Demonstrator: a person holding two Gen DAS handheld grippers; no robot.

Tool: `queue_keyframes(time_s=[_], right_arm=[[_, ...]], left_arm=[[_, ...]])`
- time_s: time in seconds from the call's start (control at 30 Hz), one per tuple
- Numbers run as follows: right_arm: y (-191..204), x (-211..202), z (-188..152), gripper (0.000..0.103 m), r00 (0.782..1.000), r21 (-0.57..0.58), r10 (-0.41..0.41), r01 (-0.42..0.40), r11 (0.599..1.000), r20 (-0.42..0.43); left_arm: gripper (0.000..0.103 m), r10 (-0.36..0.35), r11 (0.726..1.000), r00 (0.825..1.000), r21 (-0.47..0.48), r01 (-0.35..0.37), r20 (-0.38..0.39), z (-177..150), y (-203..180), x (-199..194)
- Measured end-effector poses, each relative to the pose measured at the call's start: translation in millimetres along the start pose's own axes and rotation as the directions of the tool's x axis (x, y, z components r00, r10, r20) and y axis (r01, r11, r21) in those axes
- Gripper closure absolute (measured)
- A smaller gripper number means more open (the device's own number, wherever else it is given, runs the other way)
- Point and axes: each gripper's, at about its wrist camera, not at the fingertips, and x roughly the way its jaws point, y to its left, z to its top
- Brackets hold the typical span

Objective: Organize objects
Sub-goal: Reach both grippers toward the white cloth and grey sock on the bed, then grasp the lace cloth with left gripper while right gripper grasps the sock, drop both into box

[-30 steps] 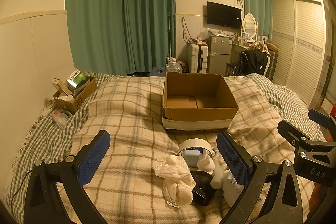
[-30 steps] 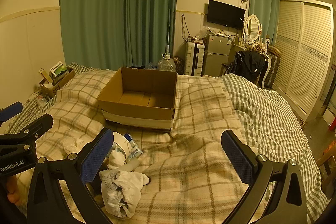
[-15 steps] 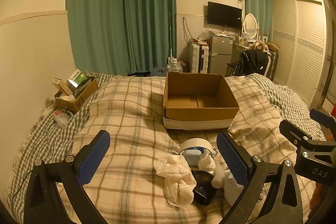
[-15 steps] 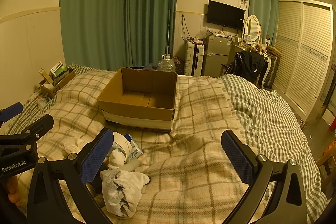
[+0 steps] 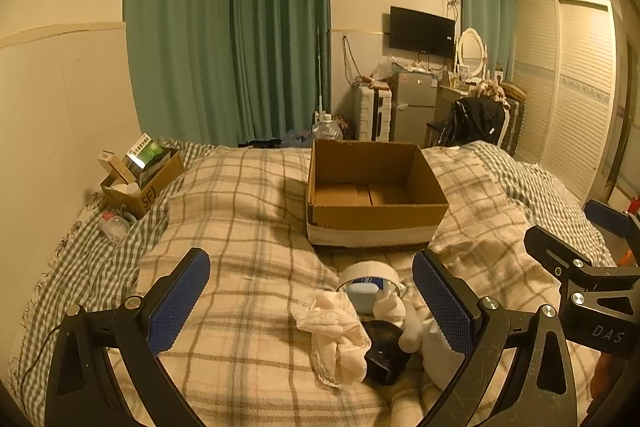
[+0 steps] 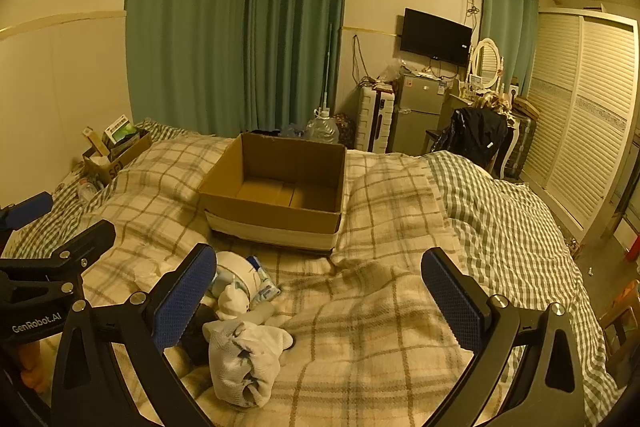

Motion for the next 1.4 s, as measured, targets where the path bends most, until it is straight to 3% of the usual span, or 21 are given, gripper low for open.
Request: queue_keyframes(time_s=[0.17,0.37,0.57,0.6,0.63,0.67,0.73,0.83,0.97,1.07,1.23,1.3,1.4], right_arm=[[7.1,15.2,-13.6,0.0,0.998,-0.026,0.017,-0.019,0.999,-0.066],[19.0,39.7,-34.8,0.0,0.986,-0.066,0.027,-0.038,0.997,-0.162],[30.0,51.9,-45.7,0.0,0.978,-0.1,0.039,-0.061,0.993,-0.207],[31.2,53.4,-46.9,0.0,0.976,-0.104,0.04,-0.064,0.993,-0.213],[32.0,54.3,-47.8,0.0,0.975,-0.108,0.042,-0.067,0.992,-0.22],[33.9,55.2,-49.4,0.0,0.973,-0.115,0.043,-0.071,0.991,-0.228],[36.6,55.4,-51.9,0.001,0.97,-0.123,0.048,-0.079,0.989,-0.237],[40.1,57.9,-56.1,0.001,0.964,-0.133,0.059,-0.097,0.986,-0.261],[47.0,66.8,-63.8,0.001,0.952,-0.155,0.061,-0.112,0.982,-0.299],[51.8,73.6,-70.3,0.006,0.943,-0.166,0.066,-0.126,0.978,-0.327],[57.1,79.9,-77.4,0.034,0.928,-0.174,0.093,-0.165,0.971,-0.362],[59.3,75.0,-75.5,0.048,0.933,-0.186,0.094,-0.167,0.968,-0.348],[61.2,65.8,-70.5,0.056,0.943,-0.198,0.098,-0.168,0.966,-0.319]], left_arm=[[0.0,0.026,1.0,0.996,0.003,-0.026,-0.085,-16.5,4.4,20.8],[0.0,0.064,0.998,0.974,0.013,-0.062,-0.216,-45.3,9.8,59.3],[0.009,-0.026,1.0,0.944,0.0,0.027,-0.329,-64.0,3.9,95.6],[0.015,-0.057,0.998,0.935,-0.006,0.059,-0.35,-66.1,1.5,105.6],[0.032,-0.077,0.997,0.925,-0.014,0.077,-0.371,-68.2,0.4,113.2],[0.041,-0.094,0.996,0.915,-0.026,0.091,-0.392,-70.4,0.1,119.2],[0.078,-0.122,0.993,0.909,-0.049,0.111,-0.399,-71.2,1.7,120.2],[0.087,-0.137,0.991,0.917,-0.053,0.127,-0.375,-69.5,4.2,110.3],[0.088,-0.113,0.994,0.933,-0.029,0.109,-0.342,-65.3,5.1,91.8],[0.088,-0.089,0.996,0.944,-0.004,0.093,-0.318,-61.3,4.2,77.8],[0.088,-0.075,0.997,0.951,0.004,0.079,-0.301,-58.9,8.8,61.5],[0.088,-0.071,0.997,0.952,0.0,0.074,-0.297,-58.5,10.2,56.8],[0.088,-0.066,0.998,0.954,-0.006,0.067,-0.291,-55.4,14.6,50.0]])
